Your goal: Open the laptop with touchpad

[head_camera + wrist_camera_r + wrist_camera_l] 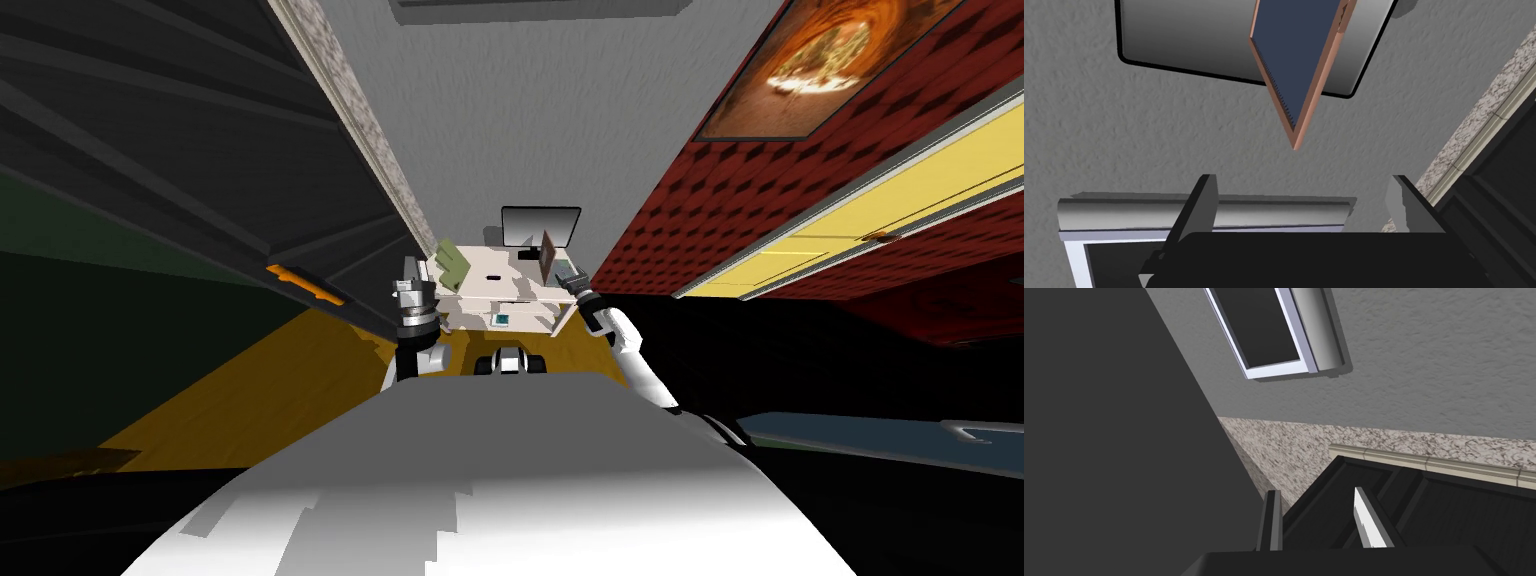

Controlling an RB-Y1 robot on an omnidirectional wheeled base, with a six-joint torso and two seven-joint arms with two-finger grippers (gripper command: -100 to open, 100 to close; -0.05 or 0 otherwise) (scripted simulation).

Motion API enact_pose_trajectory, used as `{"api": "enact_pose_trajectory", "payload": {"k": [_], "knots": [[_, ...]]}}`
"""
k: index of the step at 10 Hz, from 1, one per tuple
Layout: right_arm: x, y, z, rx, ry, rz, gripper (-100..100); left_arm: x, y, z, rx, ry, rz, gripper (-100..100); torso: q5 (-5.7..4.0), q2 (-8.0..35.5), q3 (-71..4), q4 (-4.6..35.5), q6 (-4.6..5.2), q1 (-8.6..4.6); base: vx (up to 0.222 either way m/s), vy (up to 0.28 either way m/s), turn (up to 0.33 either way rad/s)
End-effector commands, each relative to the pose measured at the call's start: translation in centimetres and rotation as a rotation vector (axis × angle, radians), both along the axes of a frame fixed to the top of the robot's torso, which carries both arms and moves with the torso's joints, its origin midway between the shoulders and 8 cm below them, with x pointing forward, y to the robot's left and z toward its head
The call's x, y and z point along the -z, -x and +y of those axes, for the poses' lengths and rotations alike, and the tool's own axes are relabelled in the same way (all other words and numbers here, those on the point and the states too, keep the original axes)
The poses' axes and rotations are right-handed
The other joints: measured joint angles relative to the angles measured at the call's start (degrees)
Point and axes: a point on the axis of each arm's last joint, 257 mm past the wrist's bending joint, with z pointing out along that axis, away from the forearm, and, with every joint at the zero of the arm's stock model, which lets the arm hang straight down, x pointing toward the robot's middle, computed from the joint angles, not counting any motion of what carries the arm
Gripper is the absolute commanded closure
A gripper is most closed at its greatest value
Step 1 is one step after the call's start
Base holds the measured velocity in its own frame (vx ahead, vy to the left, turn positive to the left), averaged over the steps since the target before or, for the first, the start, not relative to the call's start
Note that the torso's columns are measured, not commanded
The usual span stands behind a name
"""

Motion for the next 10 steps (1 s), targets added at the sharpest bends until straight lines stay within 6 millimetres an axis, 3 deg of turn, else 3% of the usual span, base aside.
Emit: {"api": "enact_pose_trajectory", "payload": {"k": [1, 5, 10], "knots": [[1.0, -1.9, -1.8, 0.048, 0.129, 0.016, -100, 0.0, 0.0, 0.0, 0.0, 0.0, 0.0, 0, 0.04, 0.0, 0.0, 0.0, 0.0, 0.15, 0.081, 0.164, -0.066], [2.1, -3.9, -4.3, 0.104, 0.266, 0.042, -100, 0.0, 0.0, 0.0, 0.0, 0.0, 0.0, 0, -0.02, 0.1, 0.1, 0.0, 0.0, -0.06, 0.041, 0.119, -0.045], [1.7, -6.4, -8.6, 0.189, 0.476, 0.053, -100, 0.0, 0.0, 0.0, 0.0, 0.0, 0.0, 0, -0.03, 0.1, 0.1, 0.0, 0.02, -0.12, 0.046, 0.132, -0.049]]}}
